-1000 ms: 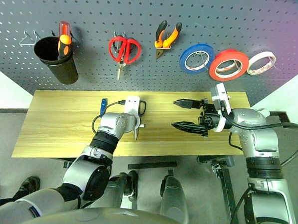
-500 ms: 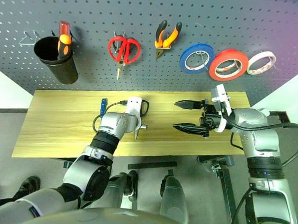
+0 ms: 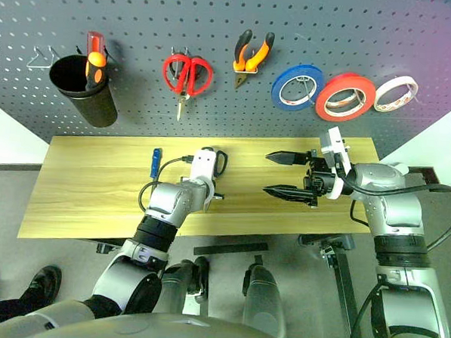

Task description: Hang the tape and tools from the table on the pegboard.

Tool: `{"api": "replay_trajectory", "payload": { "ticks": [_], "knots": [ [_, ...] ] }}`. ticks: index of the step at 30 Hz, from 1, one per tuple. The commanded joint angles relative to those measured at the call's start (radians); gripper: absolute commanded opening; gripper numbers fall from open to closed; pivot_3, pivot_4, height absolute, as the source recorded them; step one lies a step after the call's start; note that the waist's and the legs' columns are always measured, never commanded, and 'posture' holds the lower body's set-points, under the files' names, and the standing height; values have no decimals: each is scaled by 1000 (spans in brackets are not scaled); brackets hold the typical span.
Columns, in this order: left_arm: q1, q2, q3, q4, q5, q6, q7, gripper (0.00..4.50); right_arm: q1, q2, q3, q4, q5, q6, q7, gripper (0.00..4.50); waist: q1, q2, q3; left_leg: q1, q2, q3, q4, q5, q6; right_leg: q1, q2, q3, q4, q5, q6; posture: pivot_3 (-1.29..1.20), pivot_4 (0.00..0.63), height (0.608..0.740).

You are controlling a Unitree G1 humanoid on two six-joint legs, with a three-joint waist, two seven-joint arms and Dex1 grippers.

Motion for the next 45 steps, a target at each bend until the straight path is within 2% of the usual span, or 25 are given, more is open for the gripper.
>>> {"api": "replay_trajectory", "payload": {
  "ticks": [1, 9, 12, 19, 30, 37, 43, 44, 45],
  "knots": [
    [1, -70, -5, -24, 23, 12, 22, 760, -17, 1, -9, -3, 1, -22, 10, 4500, 0, 0, 0, 0, 0, 0, 0, 0, 0, 0, 0, 0, 0, 0, 0, -224, 295, 740],
    [-2, -106, 76, -2, -22, 52, 42, 760, -18, 3, -12, -1, -1, -19, 8, 4500, -1, 0, 0, 0, 0, 0, 0, 0, 0, 0, 0, 0, 0, 0, 0, -227, 295, 740],
    [-13, -107, 90, 10, -22, 74, 59, 1378, -17, 1, -15, -1, -2, -22, 10, 4500, -1, 0, 0, 0, 0, 0, 0, 0, 0, 0, 0, 0, 0, 0, 0, -227, 295, 740],
    [-29, -101, 76, 16, -18, 85, 60, 3544, -19, 4, -13, 2, -1, -22, 10, 4500, -1, 0, 0, 0, 0, 0, 0, 0, 0, 0, 0, -1, 0, 0, 0, -232, 287, 740],
    [-112, -100, 136, 132, -18, 19, 112, 3544, -22, 4, -14, 5, -2, -23, 4, 4500, 0, 0, 0, 0, -1, 0, 0, 0, 0, 0, -1, -1, 0, 1, 1, -239, 290, 740],
    [-190, -88, 119, 264, -6, 3, 108, 3544, -20, 5, -16, -5, 1, -21, -4, 4500, 0, 0, 0, 0, -1, 0, 0, 0, 0, 1, -1, -1, 0, 1, 1, -244, 290, 740],
    [-214, -101, 127, 327, -13, 56, 110, 3544, -20, 8, -20, -8, 2, -22, -16, 4500, 0, 0, 0, 0, -1, 0, 1, 0, 0, 1, -1, -2, 0, 1, 2, -251, 290, 740],
    [-214, -101, 133, 335, -14, 66, 114, 3179, -19, 8, -20, -8, 2, -23, -17, 4500, 0, 0, 0, 0, -1, 0, 1, 0, 0, 1, -1, -2, 0, 1, 2, -251, 290, 740],
    [-210, -98, 119, 335, -5, 62, 111, 3010, -19, 7, -21, -8, 3, -22, -18, 4500, -1, 0, 0, 0, -1, 0, 1, 0, 0, 1, -1, -2, 0, 1, 2, -252, 292, 740]
  ]
}}
